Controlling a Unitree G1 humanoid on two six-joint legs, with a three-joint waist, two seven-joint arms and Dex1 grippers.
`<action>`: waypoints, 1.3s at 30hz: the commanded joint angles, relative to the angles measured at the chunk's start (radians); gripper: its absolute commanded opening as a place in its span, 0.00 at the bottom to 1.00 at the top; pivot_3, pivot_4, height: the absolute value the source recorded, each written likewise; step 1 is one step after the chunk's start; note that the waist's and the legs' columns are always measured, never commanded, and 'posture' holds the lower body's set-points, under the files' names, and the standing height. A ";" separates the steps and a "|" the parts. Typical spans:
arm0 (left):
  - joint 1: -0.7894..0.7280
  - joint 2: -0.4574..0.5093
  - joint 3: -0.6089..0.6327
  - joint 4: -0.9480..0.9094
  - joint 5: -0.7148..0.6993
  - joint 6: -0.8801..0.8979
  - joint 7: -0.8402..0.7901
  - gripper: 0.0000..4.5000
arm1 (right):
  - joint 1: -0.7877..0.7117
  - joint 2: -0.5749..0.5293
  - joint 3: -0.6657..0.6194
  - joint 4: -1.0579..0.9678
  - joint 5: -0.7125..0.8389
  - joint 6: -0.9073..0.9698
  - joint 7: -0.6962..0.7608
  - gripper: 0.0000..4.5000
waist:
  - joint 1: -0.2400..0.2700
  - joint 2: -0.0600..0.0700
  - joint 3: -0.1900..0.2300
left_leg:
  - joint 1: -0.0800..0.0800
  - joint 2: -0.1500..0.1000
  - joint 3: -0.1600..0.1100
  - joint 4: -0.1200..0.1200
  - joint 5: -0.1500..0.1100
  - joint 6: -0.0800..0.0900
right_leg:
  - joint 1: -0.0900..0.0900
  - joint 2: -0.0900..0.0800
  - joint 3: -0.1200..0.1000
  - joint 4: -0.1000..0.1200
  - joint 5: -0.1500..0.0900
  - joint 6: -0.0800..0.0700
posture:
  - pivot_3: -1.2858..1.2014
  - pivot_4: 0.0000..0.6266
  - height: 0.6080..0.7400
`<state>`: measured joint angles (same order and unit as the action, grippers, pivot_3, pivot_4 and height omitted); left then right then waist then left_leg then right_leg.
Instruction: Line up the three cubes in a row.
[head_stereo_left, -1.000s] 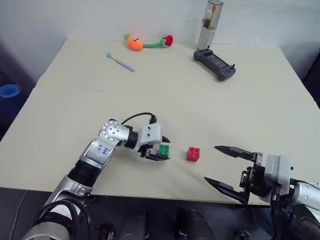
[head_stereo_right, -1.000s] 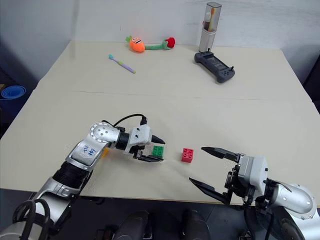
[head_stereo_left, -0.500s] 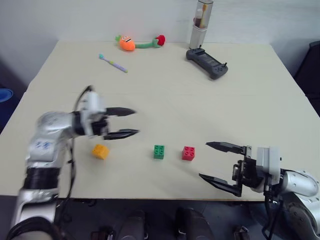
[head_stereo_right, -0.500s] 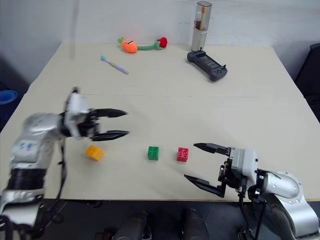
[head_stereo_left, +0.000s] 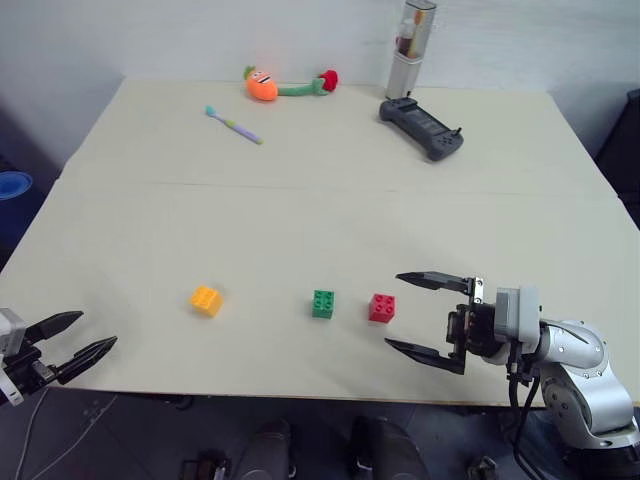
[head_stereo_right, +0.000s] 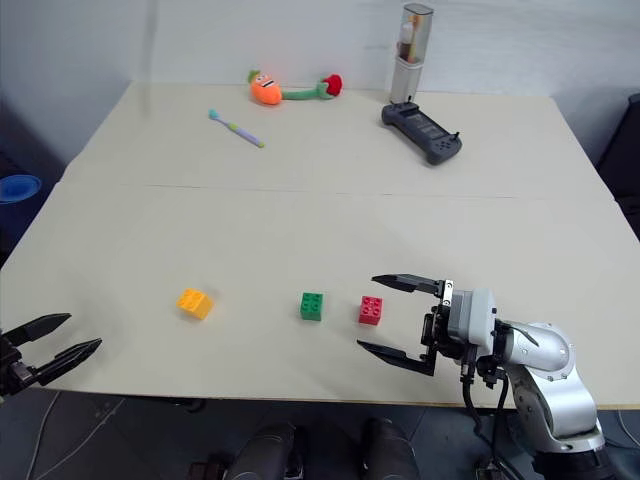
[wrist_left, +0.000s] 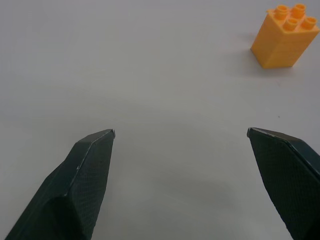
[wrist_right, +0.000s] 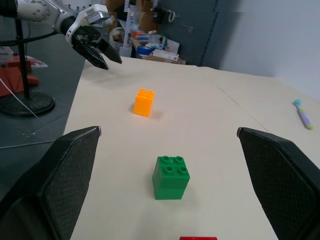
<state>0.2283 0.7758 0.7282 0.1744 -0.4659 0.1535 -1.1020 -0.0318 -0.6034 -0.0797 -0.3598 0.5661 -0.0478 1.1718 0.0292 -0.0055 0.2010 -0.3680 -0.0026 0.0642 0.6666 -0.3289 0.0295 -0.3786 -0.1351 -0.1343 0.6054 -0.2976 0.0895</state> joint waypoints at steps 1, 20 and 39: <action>-0.004 -0.036 -0.019 -0.166 -0.068 0.044 0.050 0.99 | -0.001 0.000 0.004 -0.001 0.013 -0.020 0.021 1.00 | 0.001 0.000 0.000 | 0.000 0.000 0.000 0.000 0.000 0.000 | 0.000 -0.001 0.000 0.000 0.000 0.000 | 0.52 0.24 1.00; -0.062 -0.269 -0.350 -0.364 0.062 0.011 0.351 0.74 | 0.013 0.007 -0.003 -0.005 -0.001 -0.040 0.002 1.00 | -0.006 0.001 0.000 | 0.000 0.001 0.003 0.000 0.002 0.004 | 0.000 0.003 0.001 0.001 0.000 0.000 | 0.52 0.24 1.00; -0.705 -0.084 -0.756 0.201 0.133 -0.299 -0.403 0.32 | 0.046 -0.040 -0.045 -0.027 0.013 -0.025 -0.013 1.00 | -0.009 0.003 -0.001 | 0.000 0.000 0.004 0.000 0.003 0.004 | -0.001 0.005 0.000 0.005 0.000 0.000 | 0.52 0.24 1.00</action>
<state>-0.4429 0.6908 -0.0136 0.2905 -0.3553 -0.0796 -1.4347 0.0144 -0.6290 -0.0970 -0.3535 0.5620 -0.0734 1.1638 0.0198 -0.0030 0.2001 -0.3684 -0.0025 0.0693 0.6671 -0.3253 0.0335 -0.3801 -0.1291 -0.1351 0.6107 -0.2976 0.0895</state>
